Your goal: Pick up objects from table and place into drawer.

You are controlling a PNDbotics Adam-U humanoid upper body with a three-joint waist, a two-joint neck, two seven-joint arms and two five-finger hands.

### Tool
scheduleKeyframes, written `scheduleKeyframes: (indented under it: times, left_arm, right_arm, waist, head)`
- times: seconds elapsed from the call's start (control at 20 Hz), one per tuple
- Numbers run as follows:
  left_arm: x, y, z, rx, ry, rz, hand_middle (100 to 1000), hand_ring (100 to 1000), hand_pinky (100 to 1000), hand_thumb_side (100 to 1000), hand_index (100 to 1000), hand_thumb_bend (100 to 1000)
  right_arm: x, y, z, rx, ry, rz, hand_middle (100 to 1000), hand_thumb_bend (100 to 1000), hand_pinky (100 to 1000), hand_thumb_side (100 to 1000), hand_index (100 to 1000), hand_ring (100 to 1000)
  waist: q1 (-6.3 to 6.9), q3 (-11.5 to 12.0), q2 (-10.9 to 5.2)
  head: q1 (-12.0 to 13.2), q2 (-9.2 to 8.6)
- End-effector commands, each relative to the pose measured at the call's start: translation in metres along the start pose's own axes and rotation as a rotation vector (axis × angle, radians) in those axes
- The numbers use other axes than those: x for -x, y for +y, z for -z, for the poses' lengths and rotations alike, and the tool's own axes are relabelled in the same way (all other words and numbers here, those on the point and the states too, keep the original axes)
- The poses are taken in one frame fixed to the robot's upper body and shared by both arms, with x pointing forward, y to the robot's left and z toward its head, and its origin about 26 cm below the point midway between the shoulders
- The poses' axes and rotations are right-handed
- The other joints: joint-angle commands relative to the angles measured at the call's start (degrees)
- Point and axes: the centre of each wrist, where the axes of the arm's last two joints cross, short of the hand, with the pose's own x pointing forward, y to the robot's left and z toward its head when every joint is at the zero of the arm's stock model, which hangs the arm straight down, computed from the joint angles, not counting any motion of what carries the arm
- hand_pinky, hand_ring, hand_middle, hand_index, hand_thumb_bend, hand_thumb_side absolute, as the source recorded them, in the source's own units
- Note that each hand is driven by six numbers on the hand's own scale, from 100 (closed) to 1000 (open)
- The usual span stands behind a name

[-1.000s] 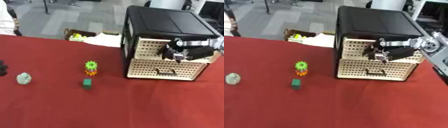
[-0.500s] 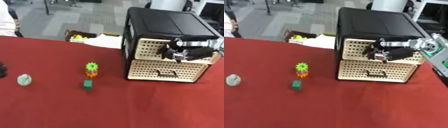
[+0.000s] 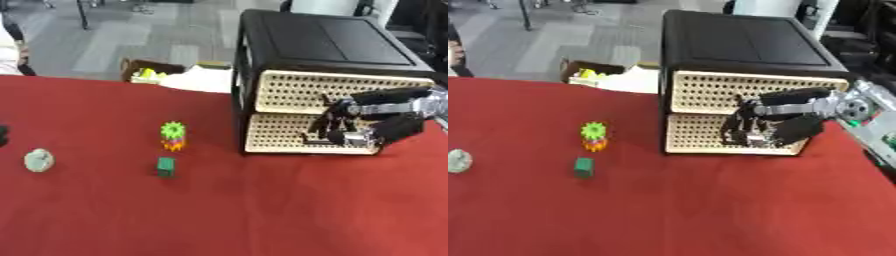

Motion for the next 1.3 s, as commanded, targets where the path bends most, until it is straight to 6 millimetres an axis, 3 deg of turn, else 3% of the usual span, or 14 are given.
scheduleKeyframes:
  times: [0.05, 0.5, 0.8, 1.3]
  left_arm:
    - [-0.004, 0.002, 0.001, -0.004, -0.014, -0.004, 645, 697, 742, 1000, 795, 100]
    - [-0.002, 0.003, -0.002, -0.011, -0.004, -0.016, 645, 698, 741, 1000, 795, 100]
    - [-0.002, 0.007, -0.002, -0.038, -0.012, -0.012, 646, 699, 739, 1000, 797, 100]
    - [-0.002, 0.012, -0.002, -0.082, -0.044, -0.001, 650, 700, 734, 1000, 802, 100]
  right_arm:
    - [-0.017, -0.015, -0.015, 0.022, -0.01, -0.064, 779, 100, 546, 1000, 916, 739]
    - [-0.042, -0.015, -0.022, 0.062, -0.11, -0.04, 774, 100, 573, 1000, 913, 744]
    - [-0.073, -0.022, -0.036, 0.281, -0.298, 0.037, 717, 100, 560, 1000, 888, 702]
    - [-0.064, -0.005, -0.041, 0.743, -0.523, 0.36, 672, 100, 594, 1000, 854, 662]
  waist:
    - [0.3, -0.11, -1.67]
    - [1.13, -0.66, -4.03]
    - [2.19, -1.89, -5.52]
    - [4.66, -3.54, -6.99]
  head:
    - [-0.73, 1.26]
    - [-1.14, 3.27]
    - [0.95, 4.6]
    - [4.45, 5.14]
